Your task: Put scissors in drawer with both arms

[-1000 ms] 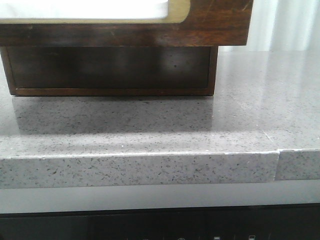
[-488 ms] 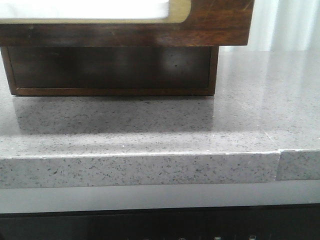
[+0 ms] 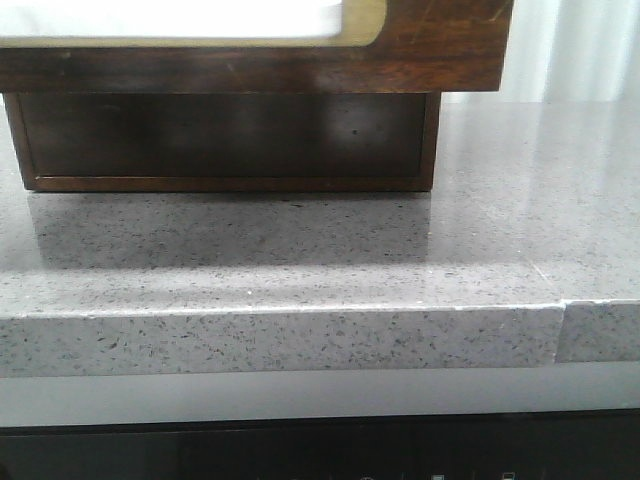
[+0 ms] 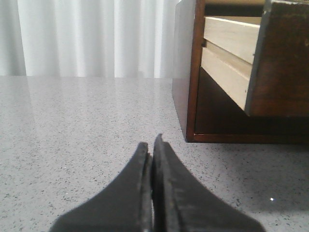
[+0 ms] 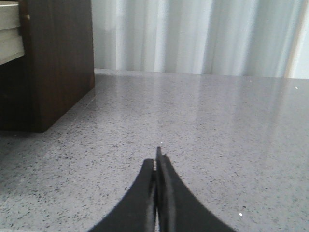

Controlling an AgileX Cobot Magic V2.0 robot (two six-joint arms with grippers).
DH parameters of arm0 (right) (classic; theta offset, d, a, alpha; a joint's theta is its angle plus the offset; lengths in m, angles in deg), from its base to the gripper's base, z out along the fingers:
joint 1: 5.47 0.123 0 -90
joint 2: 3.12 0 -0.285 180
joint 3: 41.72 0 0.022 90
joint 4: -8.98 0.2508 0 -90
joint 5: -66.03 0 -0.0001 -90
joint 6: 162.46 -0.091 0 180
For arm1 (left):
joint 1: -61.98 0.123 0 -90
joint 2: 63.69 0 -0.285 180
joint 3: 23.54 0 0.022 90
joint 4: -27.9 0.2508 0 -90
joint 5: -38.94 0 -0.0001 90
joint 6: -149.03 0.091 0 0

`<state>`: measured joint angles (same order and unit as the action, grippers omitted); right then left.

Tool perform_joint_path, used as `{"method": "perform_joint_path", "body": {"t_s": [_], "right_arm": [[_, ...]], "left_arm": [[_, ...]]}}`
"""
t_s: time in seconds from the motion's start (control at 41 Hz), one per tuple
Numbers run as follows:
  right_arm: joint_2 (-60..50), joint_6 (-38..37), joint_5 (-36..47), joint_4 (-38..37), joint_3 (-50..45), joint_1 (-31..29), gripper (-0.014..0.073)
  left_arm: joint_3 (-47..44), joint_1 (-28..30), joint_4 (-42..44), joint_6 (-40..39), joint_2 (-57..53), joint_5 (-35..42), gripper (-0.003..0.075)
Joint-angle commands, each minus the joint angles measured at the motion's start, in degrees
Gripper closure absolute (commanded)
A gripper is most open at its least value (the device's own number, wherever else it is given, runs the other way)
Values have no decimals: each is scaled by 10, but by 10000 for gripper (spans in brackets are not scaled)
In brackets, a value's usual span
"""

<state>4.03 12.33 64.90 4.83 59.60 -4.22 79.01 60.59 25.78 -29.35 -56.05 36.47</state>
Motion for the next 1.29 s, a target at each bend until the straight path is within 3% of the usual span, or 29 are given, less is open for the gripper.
{"method": "perform_joint_path", "body": {"t_s": [0.0, 0.341, 0.561, 1.268], "right_arm": [[-9, -12, 41, -10, -1, -8, 661], [-10, -9, 44, 3, -1, 3, 661], [-10, 59, 47, 59, -1, 15, 661], [-10, 29, 48, 54, -1, 11, 661]], "left_arm": [[-14, 0, 0, -4, -11, 48, 741], [-14, 0, 0, -4, -11, 48, 741], [-14, 0, 0, -4, -11, 48, 741], [-14, 0, 0, -4, -11, 48, 741]]}}
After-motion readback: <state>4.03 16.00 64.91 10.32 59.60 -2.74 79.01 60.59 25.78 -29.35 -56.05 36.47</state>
